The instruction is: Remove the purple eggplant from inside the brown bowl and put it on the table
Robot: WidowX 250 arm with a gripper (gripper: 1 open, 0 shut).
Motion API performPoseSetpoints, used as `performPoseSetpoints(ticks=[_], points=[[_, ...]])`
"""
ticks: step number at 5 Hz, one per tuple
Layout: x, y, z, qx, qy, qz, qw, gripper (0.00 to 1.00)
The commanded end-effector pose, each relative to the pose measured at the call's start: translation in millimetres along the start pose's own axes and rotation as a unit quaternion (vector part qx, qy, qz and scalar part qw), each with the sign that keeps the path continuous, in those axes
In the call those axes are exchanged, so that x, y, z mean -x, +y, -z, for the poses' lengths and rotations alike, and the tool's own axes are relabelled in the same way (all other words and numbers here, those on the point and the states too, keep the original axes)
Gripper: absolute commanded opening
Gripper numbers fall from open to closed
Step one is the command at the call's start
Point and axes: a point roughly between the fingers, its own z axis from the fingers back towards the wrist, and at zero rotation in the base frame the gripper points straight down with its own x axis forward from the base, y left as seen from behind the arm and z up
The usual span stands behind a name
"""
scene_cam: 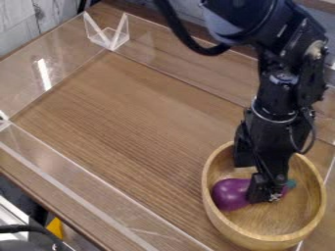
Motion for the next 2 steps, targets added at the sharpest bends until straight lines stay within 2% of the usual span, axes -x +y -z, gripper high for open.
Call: performPoseSetpoints(ticks=[1, 2], points=[[-3.4, 1.9, -7.6, -0.009, -0.02, 0.001, 0.9998, 1.0], [-3.2, 2.3, -6.5, -0.009, -0.023, -0.001, 0.9997, 1.0]])
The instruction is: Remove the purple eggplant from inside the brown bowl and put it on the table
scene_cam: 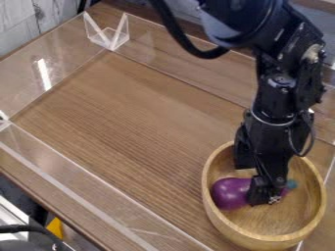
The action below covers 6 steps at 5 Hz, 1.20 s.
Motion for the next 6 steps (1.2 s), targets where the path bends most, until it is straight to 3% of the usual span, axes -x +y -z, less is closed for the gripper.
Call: performPoseSetpoints(ticks=[1, 4, 5, 6], points=[[-2.7, 3.1, -7.6, -0.009, -0.019, -0.001, 0.9998, 1.0], [-1.7, 3.2, -6.2, -0.01, -0.027, -0.005, 0.9996, 1.0], [-1.3, 3.7, -4.6, -0.009, -0.026, -0.008, 0.9996, 0.0], [0.3, 3.6, -7.8, -0.008, -0.026, -0.009, 0.9996, 0.0]])
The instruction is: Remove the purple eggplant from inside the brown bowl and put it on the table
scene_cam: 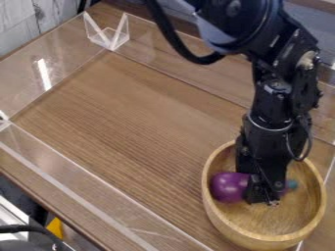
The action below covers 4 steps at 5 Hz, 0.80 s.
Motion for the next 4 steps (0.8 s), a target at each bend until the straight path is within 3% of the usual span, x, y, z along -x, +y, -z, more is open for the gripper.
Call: performPoseSetpoints(ticks=[1, 4], points=[[-0.4, 4, -16.8, -0.008, -0.021, -0.006, 0.9997, 0.0], [4.6, 4, -29.5, -0.006, -0.022, -0.011, 0.9997, 0.0]])
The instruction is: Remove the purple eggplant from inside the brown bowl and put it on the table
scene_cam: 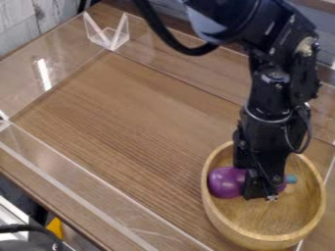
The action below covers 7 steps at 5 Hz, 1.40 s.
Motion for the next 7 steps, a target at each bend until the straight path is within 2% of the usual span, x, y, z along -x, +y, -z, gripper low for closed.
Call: performPoseSetpoints(ticks=[1, 6, 7], points=[[-1.7, 5, -17.2, -0.011, -0.023, -0.007, 0.9996, 0.0], [7.1, 9, -37.4, -0.014, -0.023, -0.02, 0.9994, 0.0], [11.2, 15, -42.3, -0.019, -0.02, -0.03, 0.9992, 0.0]])
